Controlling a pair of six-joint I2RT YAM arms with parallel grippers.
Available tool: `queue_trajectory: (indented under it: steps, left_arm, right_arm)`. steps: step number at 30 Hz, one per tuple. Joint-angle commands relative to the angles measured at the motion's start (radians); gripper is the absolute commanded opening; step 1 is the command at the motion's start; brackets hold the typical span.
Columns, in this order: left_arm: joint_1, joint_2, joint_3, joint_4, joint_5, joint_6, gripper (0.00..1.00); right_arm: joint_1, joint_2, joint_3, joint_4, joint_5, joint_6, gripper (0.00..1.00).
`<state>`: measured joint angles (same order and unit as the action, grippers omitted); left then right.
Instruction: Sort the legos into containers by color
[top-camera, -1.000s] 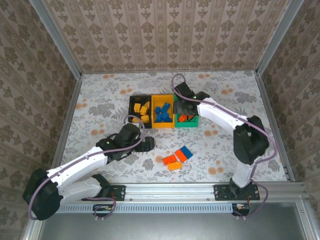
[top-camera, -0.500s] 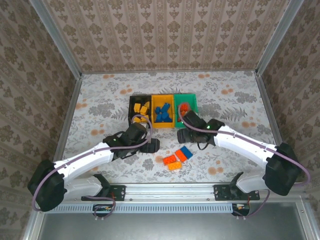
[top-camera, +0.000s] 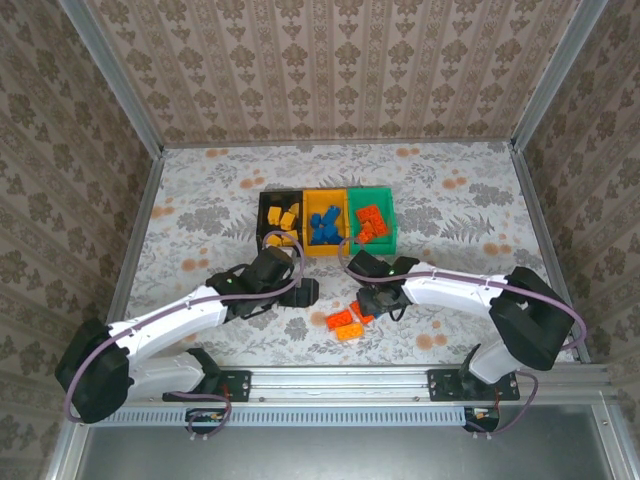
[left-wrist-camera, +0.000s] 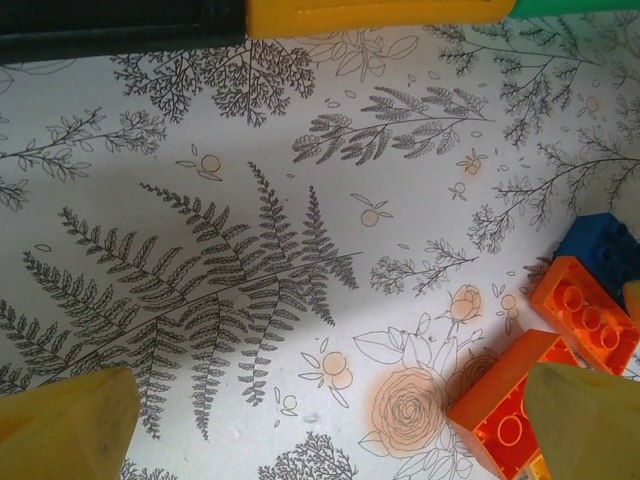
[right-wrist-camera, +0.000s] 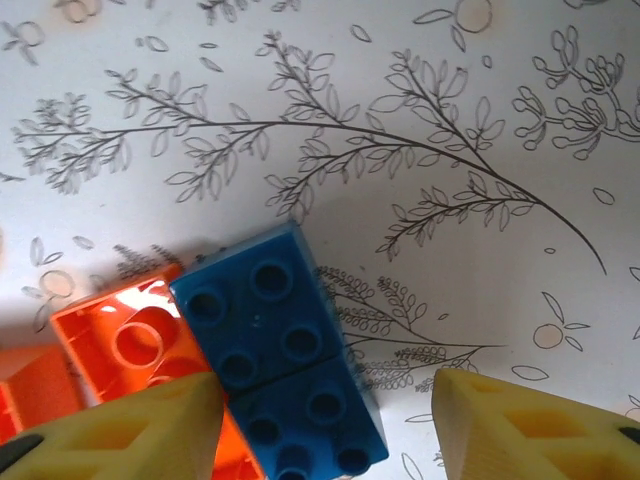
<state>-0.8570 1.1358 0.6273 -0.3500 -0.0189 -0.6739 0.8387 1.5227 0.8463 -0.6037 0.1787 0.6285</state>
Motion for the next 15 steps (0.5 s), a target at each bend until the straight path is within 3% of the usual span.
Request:
queue_trajectory:
  steps: [1,11,13,15]
  left_arm:
    - [0.004,-0.024,-0.02,0.006,-0.003,-0.016,1.0]
    - [0.013,-0.027,-0.038,0.023,0.005,-0.018,1.0]
    - [0.016,-0.023,-0.04,0.028,0.009,-0.018,1.0]
    - [0.018,-0.018,-0.04,0.033,0.014,-0.018,1.0]
  right_arm:
    - [-0.012,0.014,-0.001,-0.003,0.053,0.032,0.55]
    - [-0.104,-0.087,-0.072,-0.067,0.123,0.058,0.52]
    - [-0.103,-0.122,-0.08,-0.034,0.081,0.029,0.57]
    - [-0.102,-0.158,-0.078,0.002,0.041,0.019,0.7]
